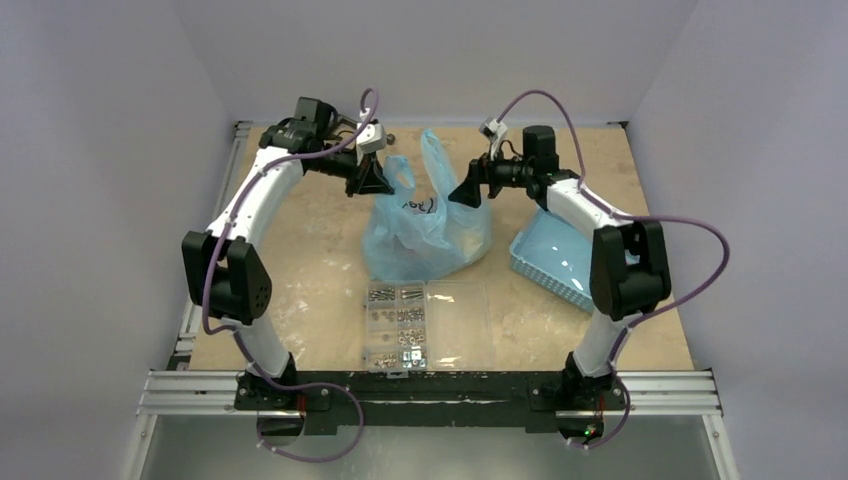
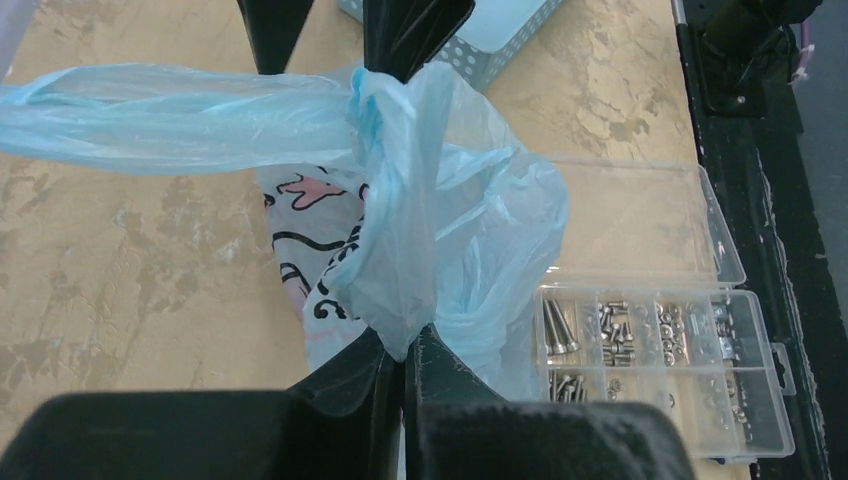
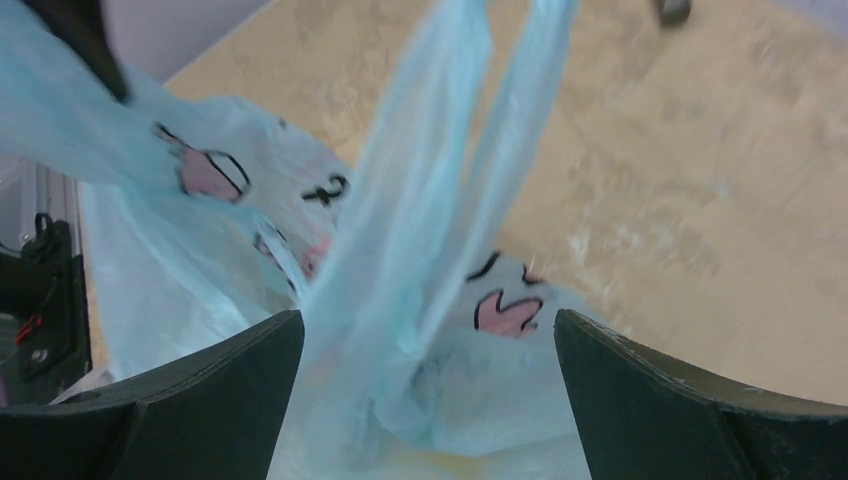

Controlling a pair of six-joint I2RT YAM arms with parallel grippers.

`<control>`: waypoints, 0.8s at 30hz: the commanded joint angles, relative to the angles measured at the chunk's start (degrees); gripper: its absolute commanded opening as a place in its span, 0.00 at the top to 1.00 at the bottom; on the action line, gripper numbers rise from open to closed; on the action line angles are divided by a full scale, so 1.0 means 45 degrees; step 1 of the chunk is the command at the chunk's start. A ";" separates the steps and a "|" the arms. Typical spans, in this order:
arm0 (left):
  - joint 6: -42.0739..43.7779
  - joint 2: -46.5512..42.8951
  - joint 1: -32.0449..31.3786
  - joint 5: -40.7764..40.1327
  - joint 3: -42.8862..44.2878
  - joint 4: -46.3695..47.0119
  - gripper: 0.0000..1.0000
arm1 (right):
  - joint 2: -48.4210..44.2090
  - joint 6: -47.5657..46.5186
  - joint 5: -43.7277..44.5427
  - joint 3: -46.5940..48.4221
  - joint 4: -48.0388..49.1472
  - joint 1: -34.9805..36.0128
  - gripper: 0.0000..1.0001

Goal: Place the fake fruits into the plastic bag and tie a complex knot

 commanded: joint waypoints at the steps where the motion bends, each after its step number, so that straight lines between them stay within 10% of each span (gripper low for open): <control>1: 0.2074 0.0046 -0.0256 -0.0361 0.0735 -0.1220 1.00 | 0.0461 0.0054 -0.1783 0.0917 -0.0658 -0.0127 0.01; 14: 0.3667 0.0934 -0.1581 -0.2841 0.2134 -0.2484 1.00 | 0.0951 0.2109 -0.3578 0.0498 0.0693 0.0421 0.13; 20: 0.3998 0.1030 -0.2377 -0.4275 0.2157 -0.2250 1.00 | 0.1309 0.1408 -0.2790 0.0655 -0.0043 0.0551 0.44; 24: 0.4197 0.0923 -0.2616 -0.4507 0.2156 -0.2251 1.00 | 0.1320 0.1045 -0.1785 0.0711 -0.0311 0.0569 0.13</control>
